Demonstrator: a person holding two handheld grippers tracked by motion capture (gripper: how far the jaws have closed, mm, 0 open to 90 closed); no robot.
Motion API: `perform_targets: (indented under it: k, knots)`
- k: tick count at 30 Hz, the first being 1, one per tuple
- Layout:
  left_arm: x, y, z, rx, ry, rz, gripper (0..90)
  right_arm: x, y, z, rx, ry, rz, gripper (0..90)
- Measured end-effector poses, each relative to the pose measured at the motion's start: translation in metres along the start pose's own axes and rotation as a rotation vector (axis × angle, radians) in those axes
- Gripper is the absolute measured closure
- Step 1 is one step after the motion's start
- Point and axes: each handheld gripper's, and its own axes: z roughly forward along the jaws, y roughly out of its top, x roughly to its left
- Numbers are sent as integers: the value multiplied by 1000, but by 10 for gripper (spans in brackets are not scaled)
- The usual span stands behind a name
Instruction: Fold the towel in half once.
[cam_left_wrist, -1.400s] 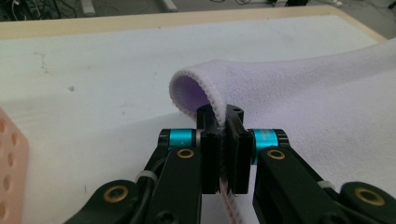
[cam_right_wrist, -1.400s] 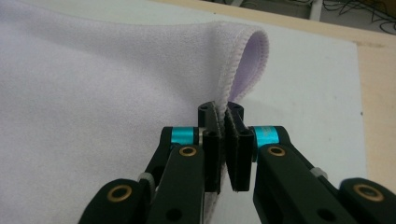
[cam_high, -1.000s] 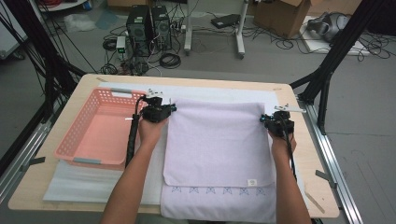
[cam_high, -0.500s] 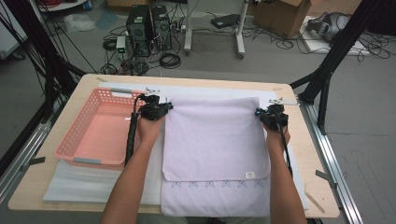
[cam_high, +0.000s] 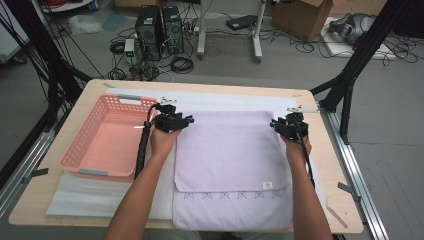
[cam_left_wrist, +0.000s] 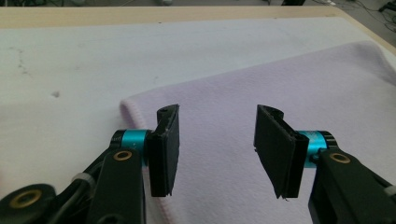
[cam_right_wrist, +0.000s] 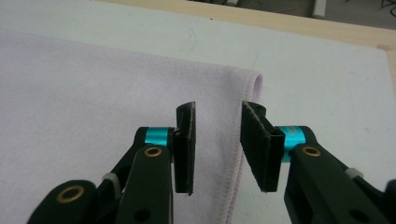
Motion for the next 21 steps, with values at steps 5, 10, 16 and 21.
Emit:
perform_targets:
  k: [5,10,16,21]
  knots:
    - [-10,0,-9,-26,-27,28,506,-1,-2,-16,-2,11,-12,658]
    - [-16,-14,-20,-55,-48,31,508,-2,-8,-27,21,48,-6,637]
    - [-20,-28,-33,-51,-90,43,513,4,-12,-44,6,85,-39,624]
    - [-25,-39,-43,-42,-109,82,514,5,-26,-54,6,130,-45,608]
